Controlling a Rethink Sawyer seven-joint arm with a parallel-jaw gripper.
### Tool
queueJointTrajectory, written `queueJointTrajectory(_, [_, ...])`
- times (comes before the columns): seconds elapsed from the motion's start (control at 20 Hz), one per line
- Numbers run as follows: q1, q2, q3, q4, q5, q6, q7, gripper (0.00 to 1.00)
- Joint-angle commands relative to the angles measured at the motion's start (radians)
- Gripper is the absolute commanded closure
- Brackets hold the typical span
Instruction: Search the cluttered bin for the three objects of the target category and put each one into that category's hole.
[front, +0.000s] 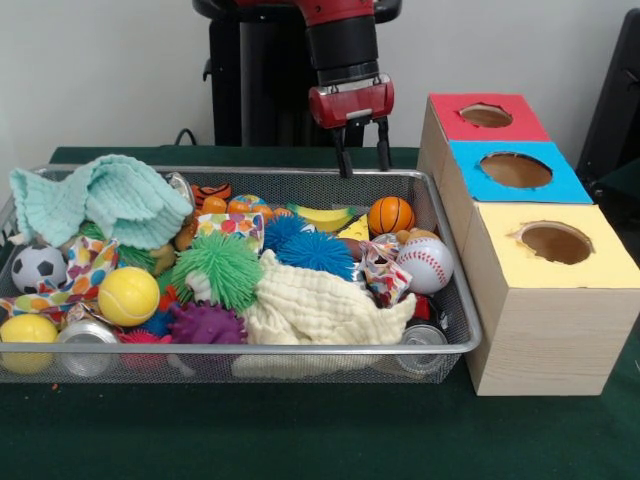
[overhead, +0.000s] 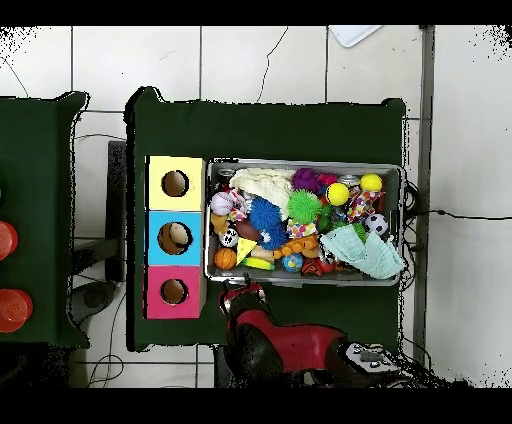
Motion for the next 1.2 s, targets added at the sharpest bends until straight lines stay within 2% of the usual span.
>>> queueJointTrajectory(0.05, [-0.019,-0.067,0.13,-0.108,0.118,0.19,0.213,0.0])
queueJointTrajectory(0.25, [-0.006,-0.12,0.123,-0.1,0.138,0.245,0.192,0.0])
queueJointTrajectory(0.4, [-0.005,-0.189,0.133,-0.093,0.167,0.315,0.183,0.0])
queueJointTrajectory(0.7, [-0.007,-0.243,0.154,-0.087,0.205,0.4,0.176,0.0])
queueJointTrajectory(0.9, [-0.015,-0.226,0.163,-0.092,0.202,0.373,0.183,0.0])
queueJointTrajectory(1.2, [-0.012,-0.184,0.18,-0.116,0.195,0.281,0.206,0.0])
